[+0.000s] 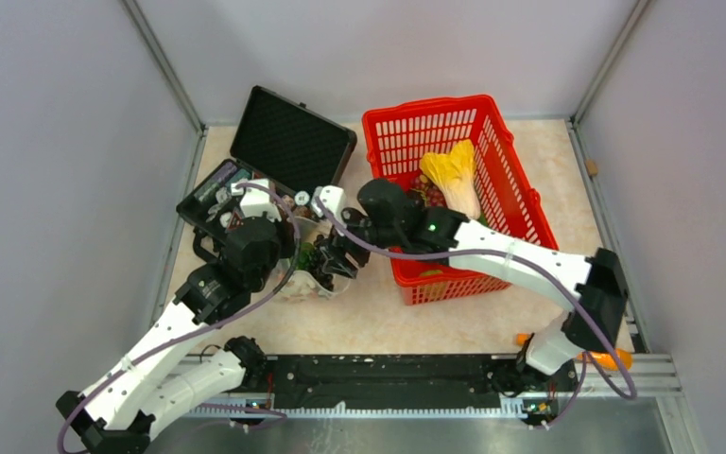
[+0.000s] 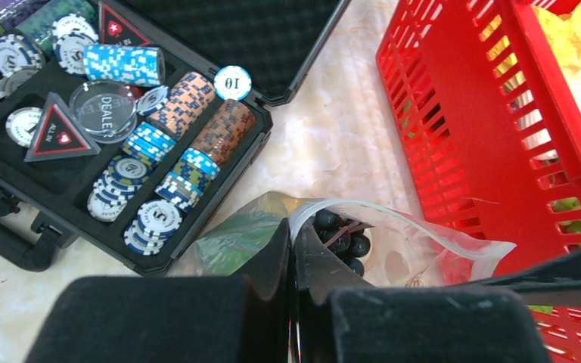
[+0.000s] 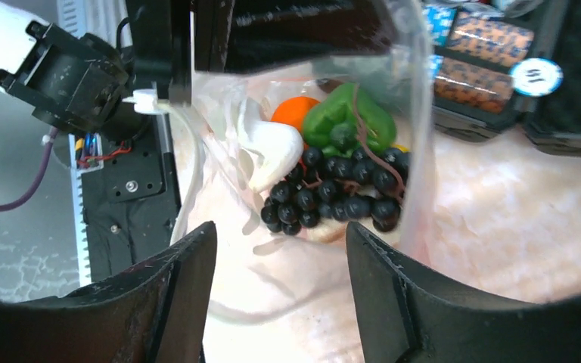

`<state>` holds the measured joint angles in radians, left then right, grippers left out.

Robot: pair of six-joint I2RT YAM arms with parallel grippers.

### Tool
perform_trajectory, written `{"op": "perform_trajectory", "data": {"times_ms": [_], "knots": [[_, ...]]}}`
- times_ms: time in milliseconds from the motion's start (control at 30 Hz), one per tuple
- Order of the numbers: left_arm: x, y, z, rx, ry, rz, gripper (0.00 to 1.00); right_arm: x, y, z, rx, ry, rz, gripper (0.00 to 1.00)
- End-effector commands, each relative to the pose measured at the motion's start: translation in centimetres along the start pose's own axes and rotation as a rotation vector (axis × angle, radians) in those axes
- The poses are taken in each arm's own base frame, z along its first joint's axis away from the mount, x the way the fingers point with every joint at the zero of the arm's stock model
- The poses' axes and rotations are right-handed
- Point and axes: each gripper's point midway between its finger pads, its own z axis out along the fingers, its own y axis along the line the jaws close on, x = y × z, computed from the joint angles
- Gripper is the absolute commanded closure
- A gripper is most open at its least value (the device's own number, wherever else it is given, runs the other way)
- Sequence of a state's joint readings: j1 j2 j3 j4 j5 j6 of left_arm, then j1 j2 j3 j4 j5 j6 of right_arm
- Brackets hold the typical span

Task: Place the food in the zip-top bag and seal the zipper
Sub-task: Place the fake vegetable in the zipper food storage bag, then pick up the fake fruit from the bin.

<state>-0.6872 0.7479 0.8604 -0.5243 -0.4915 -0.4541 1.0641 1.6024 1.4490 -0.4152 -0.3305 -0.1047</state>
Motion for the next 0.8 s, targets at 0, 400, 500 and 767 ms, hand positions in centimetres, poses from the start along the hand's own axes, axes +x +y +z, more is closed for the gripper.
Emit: {"op": "perform_trajectory", "data": {"times_ms": [0,400,500,767], "knots": [[-1.2,1.1,-0.4,-0.043,-0.048,-0.054,0.99,-6.8,-1.5,-5.8,0.202,-0.309,-0.034,0.38],[-1.5,0.3,-0.5,0.012,-0.060,-0.072,0.98,-0.4,-15.5,-18.6,0.822,-0.465,0.433,0.29],[-1.5,0.2,-0.4,0.015,-0.057,-0.066,0.98,3.6,-18.0,-19.8,0.911,-0.326,0.537,0.29],[-1.3,0.2,-0.4,0.020,-0.058,-0.067,0.98,11.7,-18.6,-19.4,0.921,0.048,0.657,0.21]]}}
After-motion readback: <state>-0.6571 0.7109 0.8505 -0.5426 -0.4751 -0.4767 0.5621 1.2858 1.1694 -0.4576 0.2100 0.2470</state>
